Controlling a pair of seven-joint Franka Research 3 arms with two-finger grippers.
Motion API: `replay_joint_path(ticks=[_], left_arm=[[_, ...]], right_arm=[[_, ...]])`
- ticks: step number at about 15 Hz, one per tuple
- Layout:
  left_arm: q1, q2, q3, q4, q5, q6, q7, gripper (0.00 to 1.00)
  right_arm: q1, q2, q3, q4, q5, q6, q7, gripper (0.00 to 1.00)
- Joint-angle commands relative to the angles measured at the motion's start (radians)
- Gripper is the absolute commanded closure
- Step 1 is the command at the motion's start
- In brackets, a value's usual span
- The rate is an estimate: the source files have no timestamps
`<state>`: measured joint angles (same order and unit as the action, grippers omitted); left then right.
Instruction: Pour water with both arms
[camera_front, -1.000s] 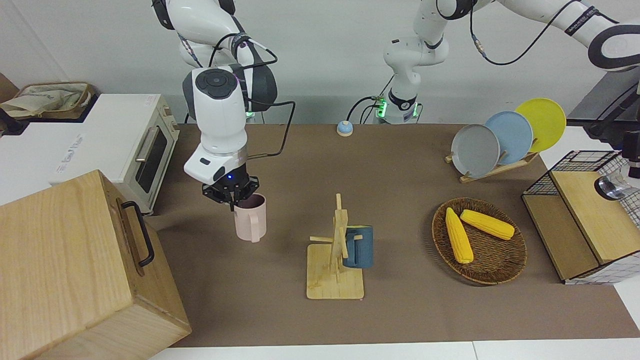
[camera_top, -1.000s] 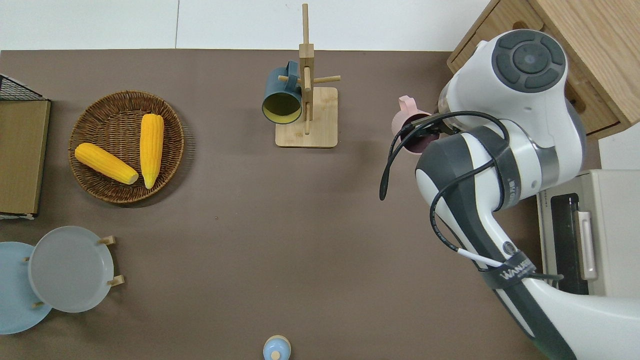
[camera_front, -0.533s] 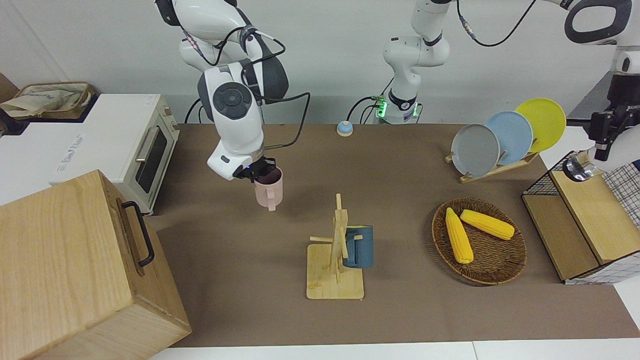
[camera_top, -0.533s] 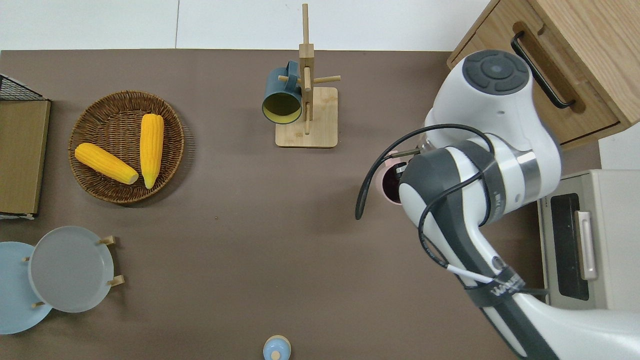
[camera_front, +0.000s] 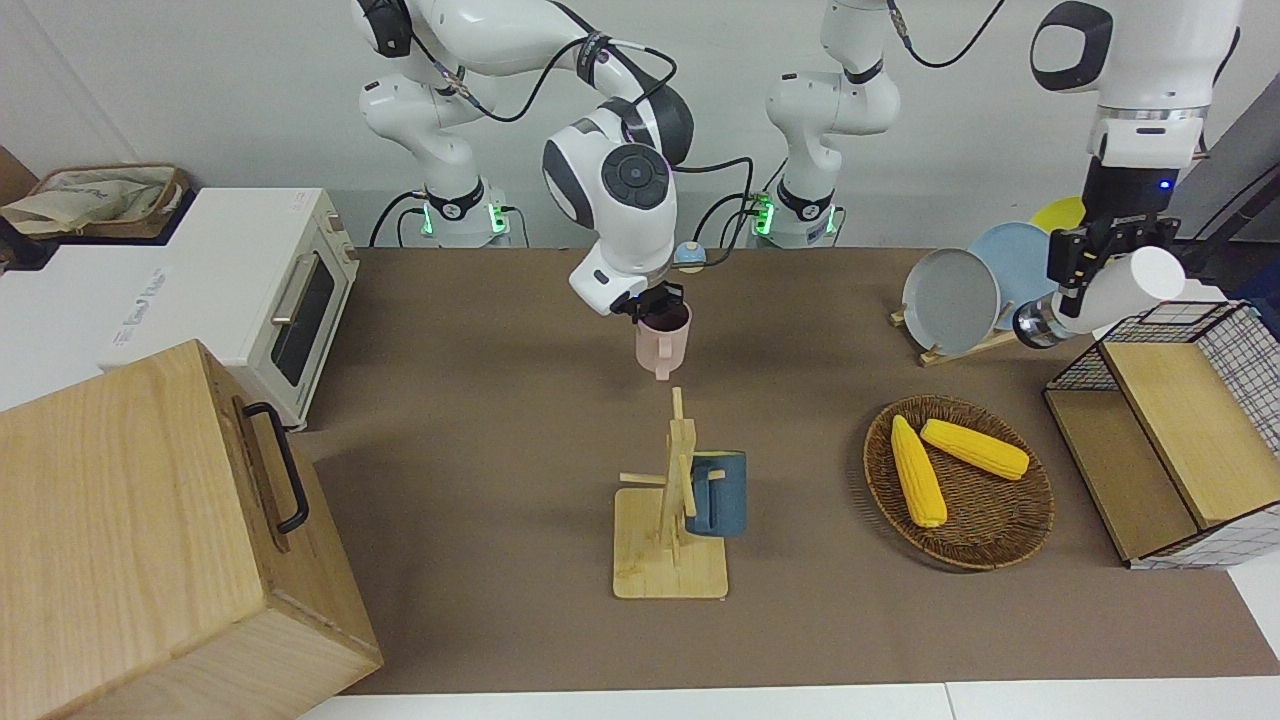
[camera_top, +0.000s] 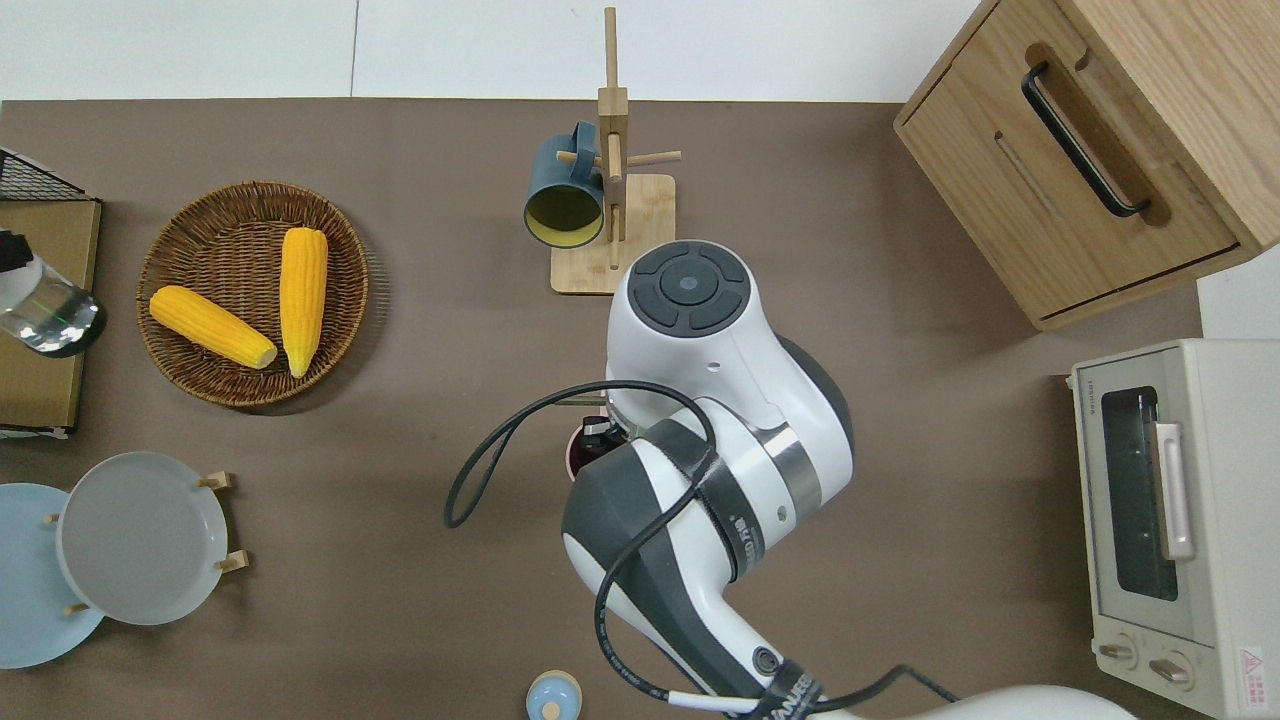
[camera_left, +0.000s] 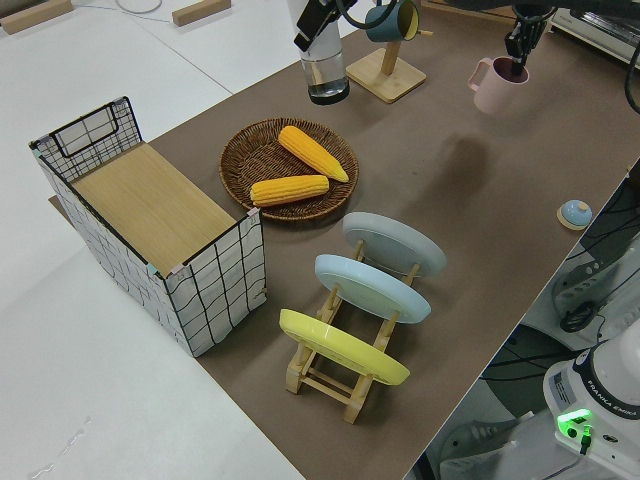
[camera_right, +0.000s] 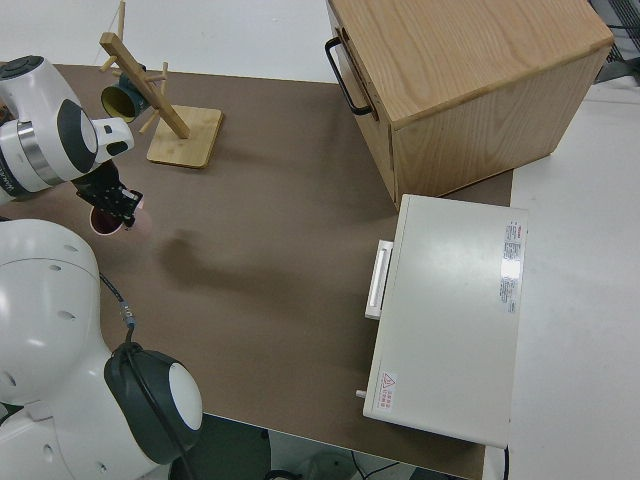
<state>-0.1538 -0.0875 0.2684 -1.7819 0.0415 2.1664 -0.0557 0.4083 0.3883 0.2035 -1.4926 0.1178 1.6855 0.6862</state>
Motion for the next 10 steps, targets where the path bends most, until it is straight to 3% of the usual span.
replay_joint_path(ticks=[1, 3, 5, 10], left_arm=[[-0.017, -0.194, -0.052, -0.247, 0.050, 0.109, -0.087, 1.00], [-0.010, -0.274, -0.070, -0.376, 0.055, 0.182, -0.101, 1.00], [-0.006, -0.365, -0.095, -0.511, 0.077, 0.223, -0.105, 1.00], [-0.009, -0.474, -0.140, -0.683, 0.077, 0.273, -0.105, 1.00]], right_arm=[[0.064, 0.067, -0.004, 0.052, 0.103, 0.072, 0.148, 1.000], [0.090, 0.121, -0.004, 0.083, 0.117, 0.120, 0.188, 1.000], [0.112, 0.159, -0.004, 0.087, 0.151, 0.192, 0.211, 1.000], [0.142, 0.213, -0.004, 0.087, 0.195, 0.295, 0.231, 1.000]])
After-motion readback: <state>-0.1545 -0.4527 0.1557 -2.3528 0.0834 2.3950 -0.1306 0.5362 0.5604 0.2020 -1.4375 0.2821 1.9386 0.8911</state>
